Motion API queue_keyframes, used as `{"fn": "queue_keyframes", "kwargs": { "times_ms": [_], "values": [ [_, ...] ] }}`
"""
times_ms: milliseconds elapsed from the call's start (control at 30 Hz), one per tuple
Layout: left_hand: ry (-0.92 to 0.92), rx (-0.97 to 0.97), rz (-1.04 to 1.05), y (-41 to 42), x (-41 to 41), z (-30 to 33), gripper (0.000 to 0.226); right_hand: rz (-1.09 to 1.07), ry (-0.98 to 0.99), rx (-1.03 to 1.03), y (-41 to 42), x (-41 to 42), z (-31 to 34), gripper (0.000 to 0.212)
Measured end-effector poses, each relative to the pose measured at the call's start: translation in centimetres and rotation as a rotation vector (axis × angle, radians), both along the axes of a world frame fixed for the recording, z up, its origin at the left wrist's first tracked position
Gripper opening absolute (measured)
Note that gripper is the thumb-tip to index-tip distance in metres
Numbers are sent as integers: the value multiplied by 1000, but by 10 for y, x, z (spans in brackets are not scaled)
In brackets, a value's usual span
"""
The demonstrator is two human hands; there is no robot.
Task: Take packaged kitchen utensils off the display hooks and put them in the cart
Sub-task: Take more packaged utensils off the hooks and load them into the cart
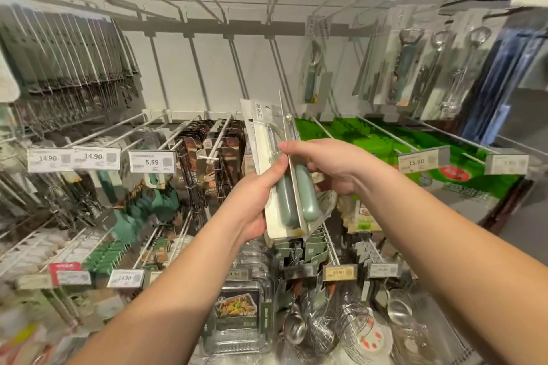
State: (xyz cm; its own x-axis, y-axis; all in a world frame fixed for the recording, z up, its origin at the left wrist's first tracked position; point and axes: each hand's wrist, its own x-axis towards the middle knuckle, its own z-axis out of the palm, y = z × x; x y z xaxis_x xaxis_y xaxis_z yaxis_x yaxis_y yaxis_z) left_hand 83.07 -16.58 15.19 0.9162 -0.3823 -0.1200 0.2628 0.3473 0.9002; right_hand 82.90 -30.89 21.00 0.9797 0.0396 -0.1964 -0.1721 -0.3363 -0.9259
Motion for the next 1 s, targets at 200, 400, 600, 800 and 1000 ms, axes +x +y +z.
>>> {"fn": "queue_keyframes", "kwargs": {
  "times_ms": [200,400,600,800,1000],
  "values": [
    [43,-19,-24,0,-6,5,50,-101,3,112,-2,1,-3,36],
    [60,9,69,6,5,6,36,-225,-177,-1,-14,-1,8,48],
    [45,23,100,6,12,19,36,-398,-477,-372,-31,2,25,50],
    [22,-15,75,2,13,32,36,-579,-542,-567,-44,16,34,84],
    [12,-35,65,1,16,36,43,-648,-579,-584,-50,25,48,84]
  ]
}}
